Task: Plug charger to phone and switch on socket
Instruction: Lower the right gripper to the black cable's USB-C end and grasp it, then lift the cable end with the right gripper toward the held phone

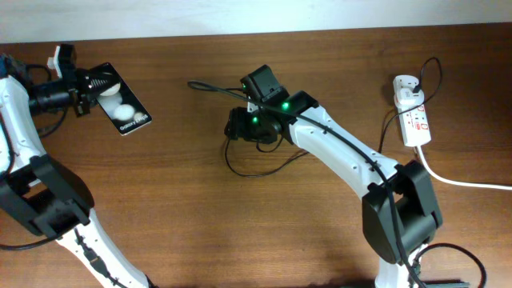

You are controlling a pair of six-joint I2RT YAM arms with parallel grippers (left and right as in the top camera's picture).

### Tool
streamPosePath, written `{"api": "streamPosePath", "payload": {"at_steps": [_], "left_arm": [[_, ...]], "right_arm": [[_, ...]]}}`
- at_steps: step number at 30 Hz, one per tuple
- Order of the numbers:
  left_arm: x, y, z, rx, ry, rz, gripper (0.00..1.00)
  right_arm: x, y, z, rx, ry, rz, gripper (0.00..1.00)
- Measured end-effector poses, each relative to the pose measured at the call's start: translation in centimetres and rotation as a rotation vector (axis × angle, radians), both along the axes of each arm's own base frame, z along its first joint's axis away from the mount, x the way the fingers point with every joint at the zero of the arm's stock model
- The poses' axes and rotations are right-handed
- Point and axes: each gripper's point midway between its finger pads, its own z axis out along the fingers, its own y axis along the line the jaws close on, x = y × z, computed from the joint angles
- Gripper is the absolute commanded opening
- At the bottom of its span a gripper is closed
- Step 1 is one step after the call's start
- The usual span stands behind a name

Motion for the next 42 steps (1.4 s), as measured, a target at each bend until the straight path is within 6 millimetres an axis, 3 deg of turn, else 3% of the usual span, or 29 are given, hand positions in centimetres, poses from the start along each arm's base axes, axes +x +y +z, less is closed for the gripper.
{"api": "streamPosePath", "payload": {"at_steps": [7, 18, 25, 34, 39, 42], "left_arm": [[0.0, -0.3, 0.0, 0.000, 0.000, -0.007, 0.00], [0.1, -1.5, -0.1, 0.003, 0.002, -0.033, 0.00], [0.2, -1.9, -0.1, 0.004, 0.002, -0.042, 0.00], [0.2, -1.9, -0.1, 0.004, 0.002, -0.042, 0.00], [0.2, -1.9, -0.1, 0.004, 0.002, -0.042, 0.00], [0.2, -1.9, -0.1, 0.005, 0.003, -0.042, 0.00]], "right_arm": [[0.8, 1.6, -2.1, 0.014, 0.006, -0.037, 0.55], [1.6, 2.1, -5.9, -0.004, 0.032, -0.043, 0.55], [2.7, 2.6, -6.1, 0.017, 0.004, -0.073, 0.49], [2.2, 3.3, -10.2, -0.008, 0.057, -0.084, 0.48], [2.6, 3.7, -10.3, 0.002, 0.059, -0.098, 0.47], [2.8, 3.7, -10.4, 0.005, 0.057, -0.101, 0.40]]}}
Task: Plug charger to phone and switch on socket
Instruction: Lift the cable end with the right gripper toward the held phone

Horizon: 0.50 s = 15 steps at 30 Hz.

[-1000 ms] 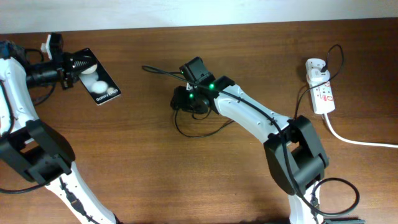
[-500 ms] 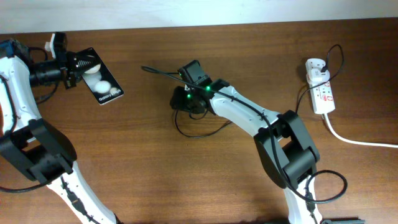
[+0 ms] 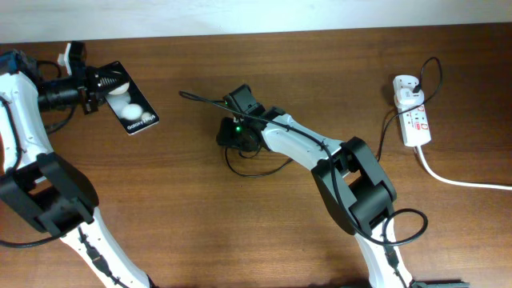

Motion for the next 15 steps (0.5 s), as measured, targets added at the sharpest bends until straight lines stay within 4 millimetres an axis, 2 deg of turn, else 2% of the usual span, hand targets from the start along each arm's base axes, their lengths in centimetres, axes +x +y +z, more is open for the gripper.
{"api": "streamPosePath", "payload": {"at_steps": [8, 15], "left_arm": [[0.00, 0.00, -0.01, 0.001, 0.000, 0.000, 0.00], [-0.07, 0.06, -0.27, 0.015, 0.007, -0.003, 0.00]], "right_arm": [[-0.02, 0.00, -0.19, -0.002, 0.004, -0.001, 0.28], [-0.02, -0.01, -0.32, -0.004, 0.004, 0.000, 0.26]]}}
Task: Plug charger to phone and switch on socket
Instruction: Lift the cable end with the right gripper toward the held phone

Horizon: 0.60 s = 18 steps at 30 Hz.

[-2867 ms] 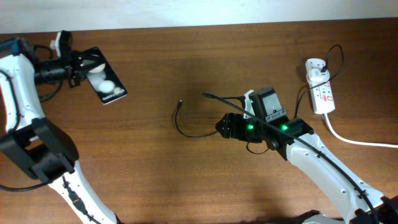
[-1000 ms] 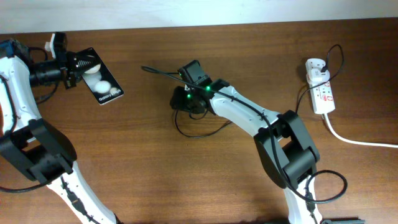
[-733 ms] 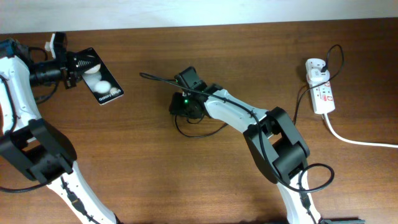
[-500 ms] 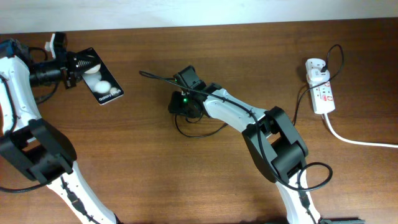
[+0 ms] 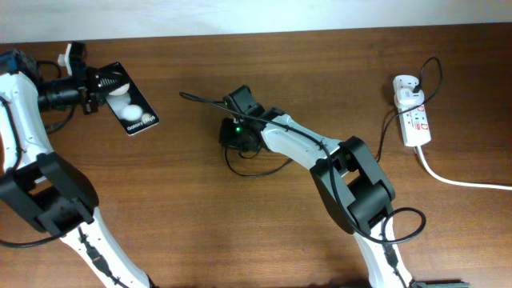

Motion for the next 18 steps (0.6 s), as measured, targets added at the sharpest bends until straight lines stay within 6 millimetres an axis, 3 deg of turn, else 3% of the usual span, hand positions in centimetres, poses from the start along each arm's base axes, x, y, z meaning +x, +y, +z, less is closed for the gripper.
{"api": "streamPosePath", "payload": {"at_steps": [2, 5, 8, 13, 18], "left_arm": [[0.0, 0.0, 0.0, 0.002, 0.001, 0.000, 0.00], [0.0, -0.3, -0.1, 0.007, 0.003, -0.008, 0.00], [0.0, -1.8, -0.4, 0.024, 0.011, -0.046, 0.00], [-0.2, -5.0, -1.0, 0.057, 0.023, -0.125, 0.00], [-0.7, -7.4, -2.4, 0.139, 0.050, -0.202, 0.00]], "right_arm": [[0.0, 0.0, 0.0, 0.000, 0.000, 0.000, 0.25], [-0.1, -0.1, -0.1, -0.004, 0.006, -0.001, 0.13], [-0.2, -0.1, -0.3, -0.008, 0.013, -0.001, 0.04], [-0.4, -0.3, -0.6, -0.029, -0.008, 0.053, 0.04], [-3.0, -1.1, -0.7, -0.015, 0.054, 0.271, 0.04]]}}
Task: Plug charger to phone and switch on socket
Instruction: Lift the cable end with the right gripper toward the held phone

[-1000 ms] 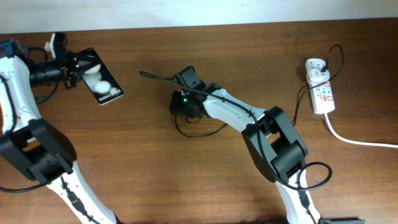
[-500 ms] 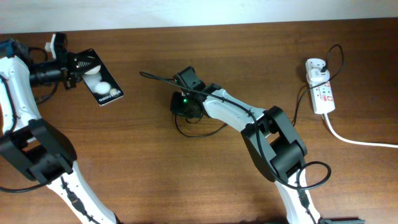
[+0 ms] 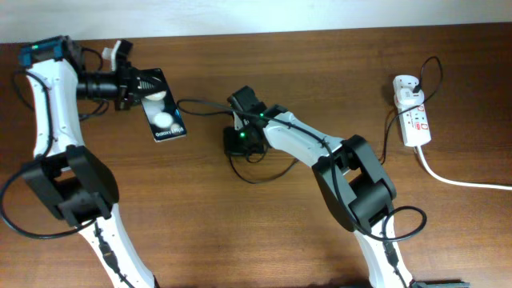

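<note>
The phone (image 3: 164,118), dark with white shapes on its face, hangs tilted at the upper left of the table. My left gripper (image 3: 142,86) is shut on its far end. The black charger cable (image 3: 204,106) runs from beside the phone's right edge to my right gripper (image 3: 238,142), which is shut on it near the table's middle. The cable tip lies close to the phone; whether they touch I cannot tell. Slack cable (image 3: 258,173) loops below the right gripper. The white socket strip (image 3: 415,122) lies at the far right with the charger adapter (image 3: 406,86) plugged in.
A white mains lead (image 3: 456,181) runs from the socket strip off the right edge. The thin black cable (image 3: 390,128) arcs around the strip. The table's back edge meets a pale wall. Both arm bases stand at the near edge.
My left gripper has carried the phone to the right, towards the middle. The cable tip now lies right beside the phone's edge. The right gripper has shifted only slightly.
At first the phone was held at the far left and my right gripper gripped the cable near the middle. Then the right gripper had moved left with the cable tip pointing left, and the phone had edged right. Now phone and cable tip are side by side.
</note>
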You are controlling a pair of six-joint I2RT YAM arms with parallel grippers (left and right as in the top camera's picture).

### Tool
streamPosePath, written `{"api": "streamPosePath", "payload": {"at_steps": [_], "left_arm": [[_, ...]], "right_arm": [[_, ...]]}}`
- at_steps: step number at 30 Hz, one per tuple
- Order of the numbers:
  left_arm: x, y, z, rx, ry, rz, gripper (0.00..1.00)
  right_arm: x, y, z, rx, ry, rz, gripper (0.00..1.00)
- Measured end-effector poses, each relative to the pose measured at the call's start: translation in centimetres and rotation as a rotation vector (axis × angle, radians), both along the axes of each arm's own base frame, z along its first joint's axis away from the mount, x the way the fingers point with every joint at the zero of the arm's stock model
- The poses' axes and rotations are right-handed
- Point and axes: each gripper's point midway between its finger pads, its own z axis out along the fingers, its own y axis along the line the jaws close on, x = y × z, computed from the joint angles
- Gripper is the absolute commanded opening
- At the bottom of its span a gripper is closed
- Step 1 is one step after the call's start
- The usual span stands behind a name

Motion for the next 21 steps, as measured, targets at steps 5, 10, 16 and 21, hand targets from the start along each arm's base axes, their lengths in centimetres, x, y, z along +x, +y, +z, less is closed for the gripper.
{"api": "streamPosePath", "payload": {"at_steps": [5, 10, 16, 21], "left_arm": [[-0.6, -1.9, -1.2, 0.077, 0.019, -0.068, 0.00], [-0.7, -2.1, -1.3, 0.088, -0.003, -0.088, 0.00], [-0.7, -2.4, -1.3, 0.094, -0.040, -0.114, 0.00], [-1.1, -5.2, -1.1, 0.085, -0.101, -0.202, 0.00]], "right_arm": [[-0.9, -3.3, 2.4, -0.018, -0.016, 0.135, 0.04], [0.9, -7.1, 12.6, 0.046, -0.183, 0.095, 0.04], [-0.8, -11.4, 22.4, 0.106, -0.324, 0.035, 0.04], [-4.5, -13.8, 28.3, 0.151, -0.401, 0.027, 0.04]]}}
